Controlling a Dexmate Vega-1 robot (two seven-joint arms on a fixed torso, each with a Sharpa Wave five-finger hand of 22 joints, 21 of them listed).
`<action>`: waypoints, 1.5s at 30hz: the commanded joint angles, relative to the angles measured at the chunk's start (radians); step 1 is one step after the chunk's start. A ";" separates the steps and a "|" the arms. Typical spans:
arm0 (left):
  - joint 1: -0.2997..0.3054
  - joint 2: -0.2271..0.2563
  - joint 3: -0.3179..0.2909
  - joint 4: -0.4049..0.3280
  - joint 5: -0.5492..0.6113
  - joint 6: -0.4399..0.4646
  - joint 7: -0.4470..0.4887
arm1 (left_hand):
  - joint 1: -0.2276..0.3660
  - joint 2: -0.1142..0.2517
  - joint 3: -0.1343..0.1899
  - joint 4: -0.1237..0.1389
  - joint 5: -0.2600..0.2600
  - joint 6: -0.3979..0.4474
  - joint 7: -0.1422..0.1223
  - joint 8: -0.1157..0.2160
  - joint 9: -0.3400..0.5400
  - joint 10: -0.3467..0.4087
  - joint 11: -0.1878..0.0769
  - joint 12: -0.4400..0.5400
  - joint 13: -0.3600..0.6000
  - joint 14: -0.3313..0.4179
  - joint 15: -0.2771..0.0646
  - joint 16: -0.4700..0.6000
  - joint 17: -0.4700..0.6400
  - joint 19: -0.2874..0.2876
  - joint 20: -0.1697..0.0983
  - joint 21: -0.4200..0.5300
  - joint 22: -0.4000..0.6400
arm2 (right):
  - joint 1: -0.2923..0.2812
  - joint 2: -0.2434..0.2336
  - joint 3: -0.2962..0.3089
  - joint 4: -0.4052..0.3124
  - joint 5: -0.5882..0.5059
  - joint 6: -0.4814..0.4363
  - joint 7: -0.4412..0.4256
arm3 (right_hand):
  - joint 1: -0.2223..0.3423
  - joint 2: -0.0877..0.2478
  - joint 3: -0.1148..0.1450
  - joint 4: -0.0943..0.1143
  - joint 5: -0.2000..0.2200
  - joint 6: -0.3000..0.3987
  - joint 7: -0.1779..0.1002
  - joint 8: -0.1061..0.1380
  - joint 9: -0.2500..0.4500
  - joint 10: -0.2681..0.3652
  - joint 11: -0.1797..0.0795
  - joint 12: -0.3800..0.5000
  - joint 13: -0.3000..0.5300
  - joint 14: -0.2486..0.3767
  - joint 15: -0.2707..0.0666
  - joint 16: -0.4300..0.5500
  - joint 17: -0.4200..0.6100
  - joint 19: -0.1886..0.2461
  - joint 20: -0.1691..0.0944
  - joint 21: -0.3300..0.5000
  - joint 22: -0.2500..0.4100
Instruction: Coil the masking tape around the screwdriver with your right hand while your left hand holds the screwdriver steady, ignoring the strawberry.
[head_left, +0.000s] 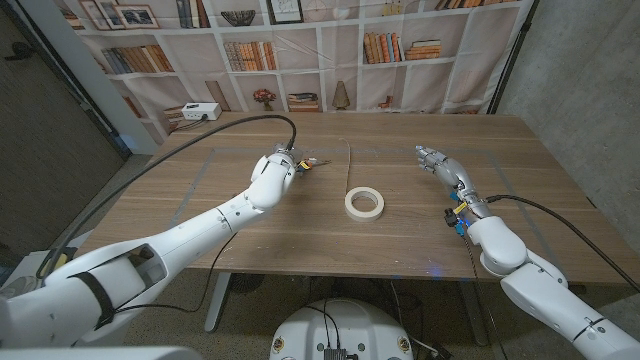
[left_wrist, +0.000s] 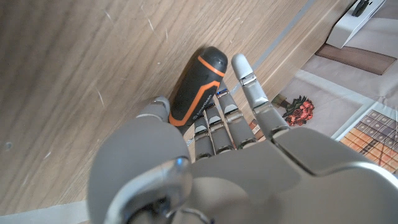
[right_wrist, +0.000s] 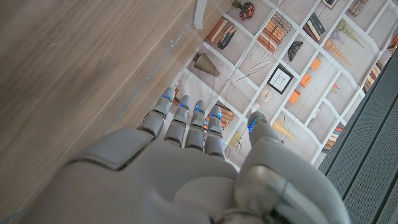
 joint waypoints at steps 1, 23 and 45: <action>-0.027 -0.059 0.027 0.150 -0.021 -0.007 0.052 | 0.090 0.043 0.057 -0.057 -0.006 0.024 0.024 0.014 -0.003 0.030 0.000 0.009 -0.007 0.028 -0.070 0.010 -0.010 0.027 -0.039 -0.007 0.003 | -0.013 -0.004 0.012 -0.031 -0.017 -0.053 -0.017 | -0.003 0.001 -0.004 -0.001 0.004 0.014 0.001 -0.002 0.006 0.010 0.001 -0.002 0.004 0.005 0.000 0.006 0.006 0.007 0.001 -0.003 0.005; 0.029 0.037 -0.034 0.160 -0.309 -0.187 0.592 | 0.386 0.152 0.212 0.030 0.096 0.376 0.092 0.168 0.281 0.301 0.004 0.410 0.545 0.487 -0.146 0.551 0.632 0.128 -0.165 0.344 0.158 | -0.018 0.019 0.009 -0.067 -0.063 -0.109 -0.053 | -0.002 0.002 -0.006 -0.002 0.005 0.023 0.003 0.000 0.006 0.015 0.002 -0.003 0.004 0.006 -0.002 0.005 0.006 0.008 0.002 -0.006 0.006; 0.070 0.211 -0.207 -0.129 -0.553 -0.464 0.604 | 0.301 0.094 0.304 0.102 0.212 0.376 0.048 0.335 0.531 0.285 -0.060 0.523 0.729 0.421 -0.123 0.621 0.957 0.059 -0.170 0.387 0.223 | -0.137 0.042 0.005 -0.276 -0.241 -0.305 -0.185 | 0.080 0.025 0.036 -0.037 0.002 0.068 0.013 0.007 0.006 0.078 -0.005 0.011 0.005 0.120 -0.033 0.052 0.014 0.108 -0.006 0.023 0.010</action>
